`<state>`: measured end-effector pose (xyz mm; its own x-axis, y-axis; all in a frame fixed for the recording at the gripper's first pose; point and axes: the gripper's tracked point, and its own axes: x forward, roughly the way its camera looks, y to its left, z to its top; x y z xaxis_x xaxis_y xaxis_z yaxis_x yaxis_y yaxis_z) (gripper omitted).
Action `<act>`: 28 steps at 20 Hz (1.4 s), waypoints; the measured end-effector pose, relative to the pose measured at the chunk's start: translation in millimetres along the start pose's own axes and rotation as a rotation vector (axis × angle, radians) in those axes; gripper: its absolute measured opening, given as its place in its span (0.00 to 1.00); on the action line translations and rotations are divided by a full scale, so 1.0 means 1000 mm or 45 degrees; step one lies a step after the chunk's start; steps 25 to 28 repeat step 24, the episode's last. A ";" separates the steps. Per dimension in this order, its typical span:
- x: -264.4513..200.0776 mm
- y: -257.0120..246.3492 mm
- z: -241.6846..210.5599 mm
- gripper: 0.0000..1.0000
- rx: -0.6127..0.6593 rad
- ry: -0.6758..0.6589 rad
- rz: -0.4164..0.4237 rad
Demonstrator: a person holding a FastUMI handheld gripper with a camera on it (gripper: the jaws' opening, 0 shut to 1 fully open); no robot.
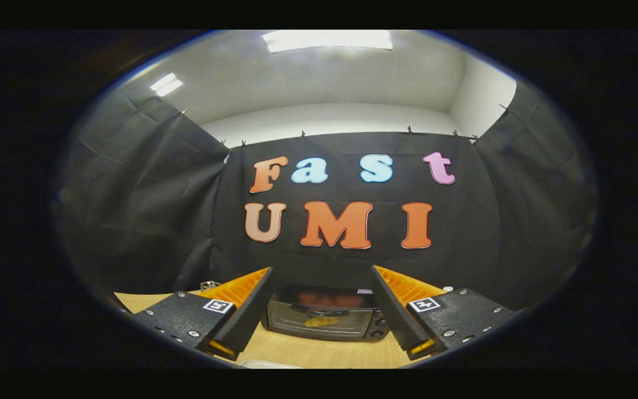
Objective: Open the toaster oven, put the food inside, and close the toaster oven door.
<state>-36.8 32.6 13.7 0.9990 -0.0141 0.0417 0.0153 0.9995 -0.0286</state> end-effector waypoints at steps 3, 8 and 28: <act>0.000 -0.001 0.000 0.99 0.005 0.000 -0.010; 0.000 -0.004 0.005 0.99 -0.007 -0.006 -0.011; 0.013 -0.009 0.017 0.99 -0.031 -0.095 -0.014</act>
